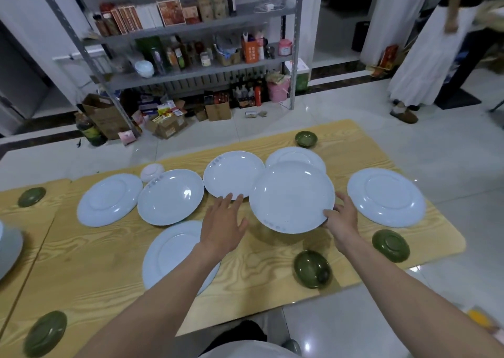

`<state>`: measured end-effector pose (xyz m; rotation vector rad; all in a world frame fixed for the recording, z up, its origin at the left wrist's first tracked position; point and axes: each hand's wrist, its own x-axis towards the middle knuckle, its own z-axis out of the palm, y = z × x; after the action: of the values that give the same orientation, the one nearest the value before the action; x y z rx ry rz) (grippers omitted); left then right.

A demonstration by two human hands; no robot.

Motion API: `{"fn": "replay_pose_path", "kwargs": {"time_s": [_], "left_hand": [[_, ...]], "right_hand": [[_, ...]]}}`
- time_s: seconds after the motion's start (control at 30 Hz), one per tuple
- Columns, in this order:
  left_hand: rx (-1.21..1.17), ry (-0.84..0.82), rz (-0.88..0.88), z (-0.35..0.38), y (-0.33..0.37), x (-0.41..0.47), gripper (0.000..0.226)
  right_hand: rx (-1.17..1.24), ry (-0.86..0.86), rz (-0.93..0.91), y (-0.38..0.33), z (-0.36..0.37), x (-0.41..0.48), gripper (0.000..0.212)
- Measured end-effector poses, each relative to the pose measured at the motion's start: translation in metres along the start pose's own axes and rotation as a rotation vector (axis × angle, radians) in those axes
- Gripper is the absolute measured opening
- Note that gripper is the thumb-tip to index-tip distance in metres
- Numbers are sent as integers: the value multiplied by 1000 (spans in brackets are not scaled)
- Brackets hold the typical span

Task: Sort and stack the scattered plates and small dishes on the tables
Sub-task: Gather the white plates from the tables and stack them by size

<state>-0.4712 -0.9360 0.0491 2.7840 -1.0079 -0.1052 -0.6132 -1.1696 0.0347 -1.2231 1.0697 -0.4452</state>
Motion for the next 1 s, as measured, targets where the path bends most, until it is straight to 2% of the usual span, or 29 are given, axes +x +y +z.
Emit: {"fn": "replay_pose_path", "kwargs": {"time_s": [0.27,0.47,0.7,1.0], "left_hand": [[-13,-19,25,7,1,19,63],[-42,-71,-19,22,-11,35,63],[-181,-141,-171,45,-29,53,65],[-523,-155,-455,77,-50,92,64]], "right_hand": [[319,59,87,-12,13,9,76],[396,88,138,-22,30,22,76],[440,114,125,-30,49,38,76],[439,151,131,-36,74,65,74]]}}
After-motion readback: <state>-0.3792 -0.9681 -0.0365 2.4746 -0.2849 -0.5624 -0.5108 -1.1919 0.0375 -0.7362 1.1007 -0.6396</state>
